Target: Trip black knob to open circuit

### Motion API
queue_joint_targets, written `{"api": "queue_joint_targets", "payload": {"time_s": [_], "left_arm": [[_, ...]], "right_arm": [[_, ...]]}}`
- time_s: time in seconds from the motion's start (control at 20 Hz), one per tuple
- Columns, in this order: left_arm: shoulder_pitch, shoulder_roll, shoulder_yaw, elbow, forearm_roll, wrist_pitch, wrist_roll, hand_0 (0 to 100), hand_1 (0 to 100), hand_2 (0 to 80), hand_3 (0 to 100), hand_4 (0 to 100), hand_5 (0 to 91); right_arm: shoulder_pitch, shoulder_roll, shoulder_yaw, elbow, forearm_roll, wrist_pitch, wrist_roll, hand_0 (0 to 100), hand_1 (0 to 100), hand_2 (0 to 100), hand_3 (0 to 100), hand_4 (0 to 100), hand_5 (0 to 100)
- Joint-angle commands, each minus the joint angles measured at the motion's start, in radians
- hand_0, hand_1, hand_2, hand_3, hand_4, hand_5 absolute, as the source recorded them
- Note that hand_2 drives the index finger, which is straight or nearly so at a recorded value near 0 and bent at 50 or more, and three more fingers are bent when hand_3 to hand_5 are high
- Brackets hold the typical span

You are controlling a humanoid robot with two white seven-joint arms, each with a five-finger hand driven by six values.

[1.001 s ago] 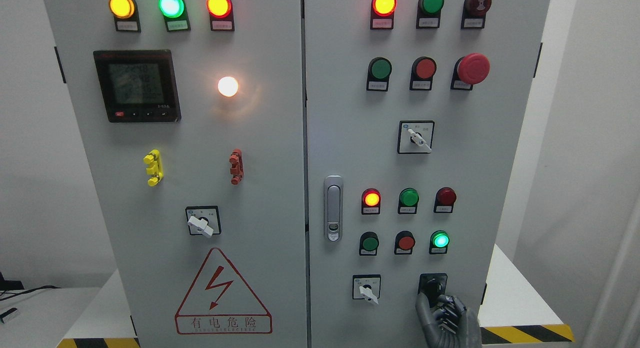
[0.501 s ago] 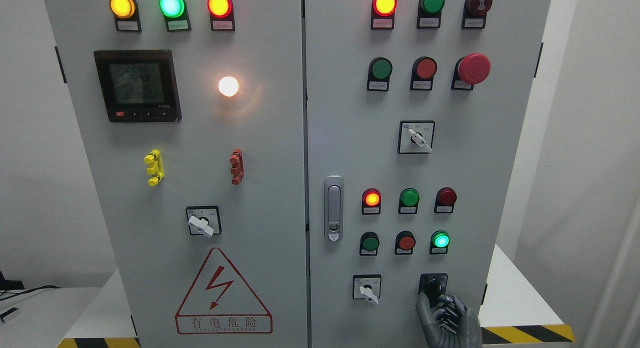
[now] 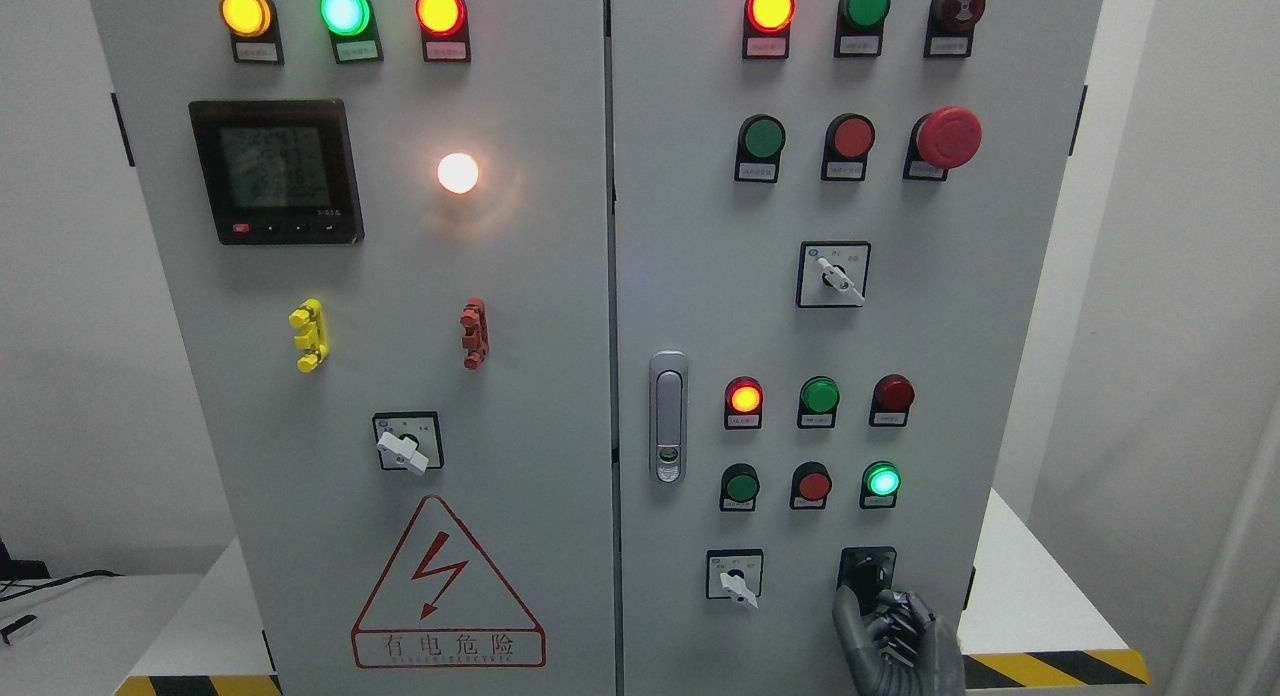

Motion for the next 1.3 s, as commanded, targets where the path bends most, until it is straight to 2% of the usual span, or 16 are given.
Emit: {"api": "queue_joint_targets", "payload": {"time_s": [0.0,1.25], "left_arm": [[0.000,-0.001,0.000,0.001,-0.031,0.000,-0.001,12,39,0.0,0,0,0.0],[0.000,0.000,0.000,0.000,-0.031,0.000,-0.001,12,39,0.0,0,0,0.0]], "right_arm": [[0.000,-0.001,-0.003,0.000,0.002,-0.023,-0.001,38,66,56,85,90,99],[0.000,-0.009,-0.021,0.003,0.017,-0.025,-0.001,38,71,52,81,87,99]]}}
